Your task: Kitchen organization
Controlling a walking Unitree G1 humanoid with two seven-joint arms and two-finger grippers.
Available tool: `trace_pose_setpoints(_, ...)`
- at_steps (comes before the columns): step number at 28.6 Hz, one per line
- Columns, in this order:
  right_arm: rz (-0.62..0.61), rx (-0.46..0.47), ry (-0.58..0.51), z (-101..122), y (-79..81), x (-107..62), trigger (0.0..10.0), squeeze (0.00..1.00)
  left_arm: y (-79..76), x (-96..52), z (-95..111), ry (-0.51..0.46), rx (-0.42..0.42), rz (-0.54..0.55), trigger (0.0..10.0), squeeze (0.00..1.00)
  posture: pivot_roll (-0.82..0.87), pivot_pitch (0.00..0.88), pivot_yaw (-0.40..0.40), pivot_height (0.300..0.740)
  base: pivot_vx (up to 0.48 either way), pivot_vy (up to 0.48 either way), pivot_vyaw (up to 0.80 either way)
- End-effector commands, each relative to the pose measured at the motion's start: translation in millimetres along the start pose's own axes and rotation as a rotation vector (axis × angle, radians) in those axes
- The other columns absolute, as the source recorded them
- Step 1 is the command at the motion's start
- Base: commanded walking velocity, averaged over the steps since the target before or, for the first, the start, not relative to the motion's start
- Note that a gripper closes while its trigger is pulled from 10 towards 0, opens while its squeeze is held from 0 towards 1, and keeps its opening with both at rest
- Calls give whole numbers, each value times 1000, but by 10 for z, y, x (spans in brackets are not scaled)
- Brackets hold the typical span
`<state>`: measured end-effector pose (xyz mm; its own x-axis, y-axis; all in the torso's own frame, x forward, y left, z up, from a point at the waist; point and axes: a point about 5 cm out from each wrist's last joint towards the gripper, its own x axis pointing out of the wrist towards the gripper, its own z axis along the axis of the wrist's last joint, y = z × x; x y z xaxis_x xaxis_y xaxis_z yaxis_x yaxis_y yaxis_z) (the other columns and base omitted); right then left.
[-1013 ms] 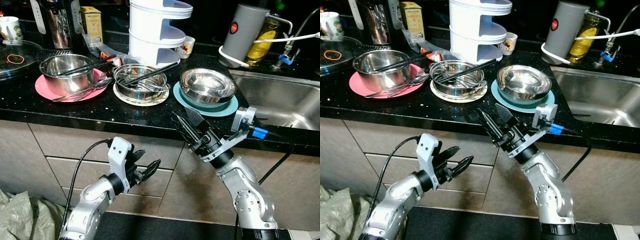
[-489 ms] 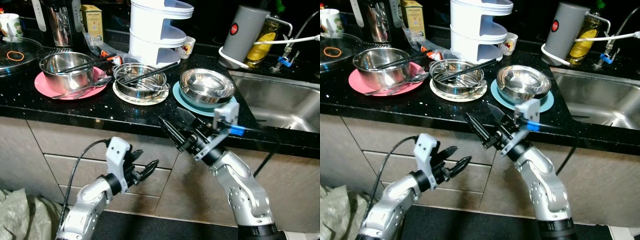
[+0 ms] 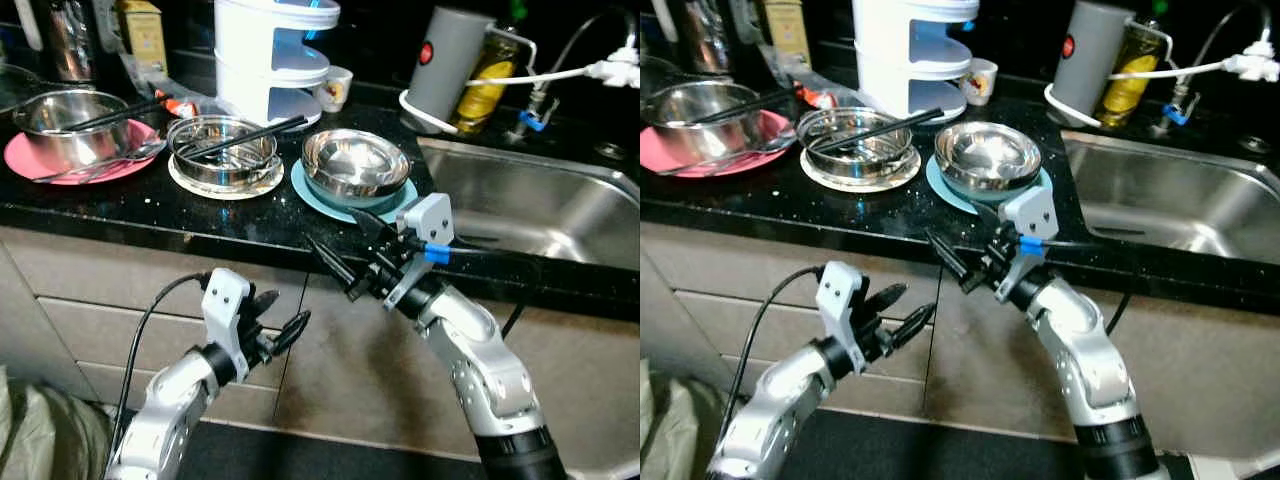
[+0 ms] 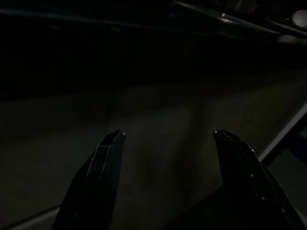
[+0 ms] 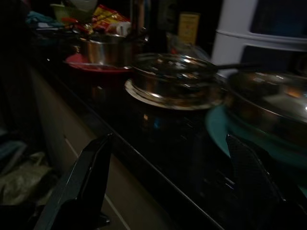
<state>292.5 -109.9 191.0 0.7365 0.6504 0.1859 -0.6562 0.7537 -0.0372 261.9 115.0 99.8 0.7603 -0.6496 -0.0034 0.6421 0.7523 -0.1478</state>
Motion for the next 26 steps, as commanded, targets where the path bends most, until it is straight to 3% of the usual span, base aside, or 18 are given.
trace_pose_setpoints(1, -30, -21, -1, 3, -52, -24, 10000, 0, -34, 24, -8, 0, -15, -9, 10000, 0, 132, 0, -159, 740, 0, 0, 0)
trace_pose_setpoints(8, -43, -42, -1, 40, -84, 5, 10000, 0, -38, 36, 3, -3, -17, -10, 10000, 0, 133, 0, -164, 740, 0, 0, 0)
trace_pose_setpoints(17, 2, -216, -37, 426, -129, 540, 10000, 0, -63, 49, 26, -12, -5, -10, 10000, 0, 142, 0, -189, 740, 0, 0, 0)
trace_pose_setpoints(21, 24, -252, -40, 477, -105, 624, 10000, 0, -64, 45, 30, -14, 1, -2, 10000, 0, 144, 0, -195, 740, 0, 0, 0)
trace_pose_setpoints(22, 65, -333, 2, 478, -67, 705, 10000, 0, -75, 40, 38, -12, 13, -1, 10000, 0, 146, 0, -200, 740, 0, 0, 0)
trace_pose_setpoints(24, 68, -366, 42, 452, -76, 746, 10000, 0, -85, 37, 43, -12, 17, -4, 10000, 0, 146, 0, -203, 740, 0, 0, 0)
trace_pose_setpoints(26, 12, -404, 178, 319, -199, 837, 10000, 0, -99, 29, 62, -21, 11, -5, 10000, 0, 151, 0, -215, 740, 0, 0, 0)
